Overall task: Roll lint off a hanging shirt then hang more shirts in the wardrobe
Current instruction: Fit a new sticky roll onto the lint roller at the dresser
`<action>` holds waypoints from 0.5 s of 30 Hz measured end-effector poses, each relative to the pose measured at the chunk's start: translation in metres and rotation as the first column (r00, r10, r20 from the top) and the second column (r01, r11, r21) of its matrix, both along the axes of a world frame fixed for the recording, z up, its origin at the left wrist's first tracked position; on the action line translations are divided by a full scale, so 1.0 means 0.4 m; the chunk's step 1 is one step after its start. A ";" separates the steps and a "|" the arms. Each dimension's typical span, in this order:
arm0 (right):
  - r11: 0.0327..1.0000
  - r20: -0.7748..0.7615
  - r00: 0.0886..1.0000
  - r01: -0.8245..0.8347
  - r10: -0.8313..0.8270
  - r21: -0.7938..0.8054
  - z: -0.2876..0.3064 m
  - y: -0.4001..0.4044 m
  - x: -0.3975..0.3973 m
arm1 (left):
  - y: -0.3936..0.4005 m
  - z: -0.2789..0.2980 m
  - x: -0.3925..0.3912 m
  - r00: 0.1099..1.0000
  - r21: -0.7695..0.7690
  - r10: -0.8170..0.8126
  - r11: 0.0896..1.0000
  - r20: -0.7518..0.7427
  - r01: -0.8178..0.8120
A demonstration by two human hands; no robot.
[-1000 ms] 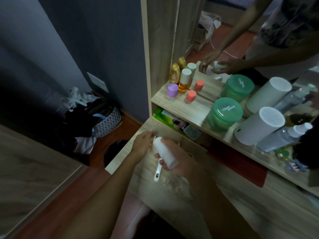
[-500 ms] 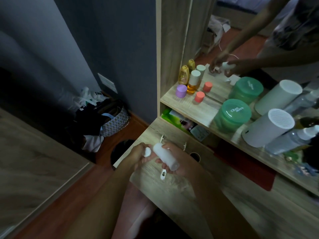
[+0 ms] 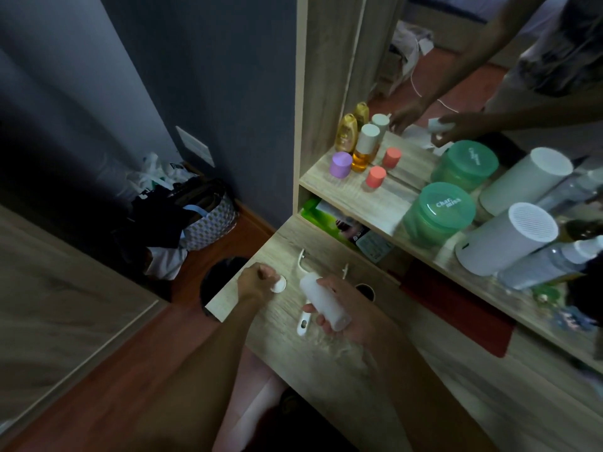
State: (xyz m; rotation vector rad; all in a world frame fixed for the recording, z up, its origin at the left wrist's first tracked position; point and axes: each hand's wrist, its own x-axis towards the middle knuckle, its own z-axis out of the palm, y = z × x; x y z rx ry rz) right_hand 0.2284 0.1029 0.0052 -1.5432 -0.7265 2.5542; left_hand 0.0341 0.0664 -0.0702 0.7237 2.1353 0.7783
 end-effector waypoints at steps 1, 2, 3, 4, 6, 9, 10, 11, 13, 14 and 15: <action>1.000 -0.007 1.000 -0.006 0.005 -0.012 0.001 0.000 0.002 | 0.001 -0.011 -0.005 0.995 -0.019 -0.058 0.998 -0.083 0.056; 1.000 -0.013 1.000 -0.009 0.009 -0.015 0.003 -0.002 0.003 | 0.000 -0.008 -0.006 0.969 -0.060 -0.137 0.990 -0.206 0.127; 1.000 -0.012 1.000 -0.007 0.007 -0.006 0.001 -0.004 0.002 | 0.001 -0.017 -0.012 0.927 -0.083 -0.183 0.983 -0.326 0.165; 1.000 -0.014 1.000 -0.001 0.001 0.004 0.002 -0.007 -0.001 | -0.002 0.002 -0.008 0.922 -0.019 -0.147 0.988 -0.360 0.150; 1.000 -0.039 0.999 0.014 -0.014 0.000 0.002 -0.012 -0.013 | -0.012 0.053 0.019 0.983 0.214 -0.051 0.973 -0.176 0.089; 0.994 -0.173 0.985 0.002 -0.021 -0.109 0.009 -0.015 -0.043 | -0.028 0.152 0.059 0.950 0.238 -0.158 0.967 0.268 0.094; 0.986 -0.219 0.974 0.012 -0.050 -0.168 0.014 -0.016 -0.053 | -0.032 0.170 0.064 0.916 0.207 -0.207 0.968 0.343 0.142; 0.976 -0.253 0.963 0.035 -0.091 -0.216 0.019 -0.018 -0.062 | -0.038 0.184 0.068 0.898 0.202 -0.239 0.964 0.368 0.174; 0.960 -0.268 0.949 0.089 -0.163 -0.267 0.021 -0.028 -0.079 | -0.047 0.189 0.056 0.922 0.231 -0.265 0.952 0.283 0.203; 0.954 -0.272 0.944 0.106 -0.185 -0.280 0.021 -0.036 -0.089 | -0.052 0.192 0.046 0.939 0.251 -0.257 0.948 0.229 0.198; 0.952 -0.276 0.941 0.116 -0.196 -0.283 0.017 -0.043 -0.101 | -0.058 0.196 0.036 0.951 0.265 -0.237 0.947 0.199 0.181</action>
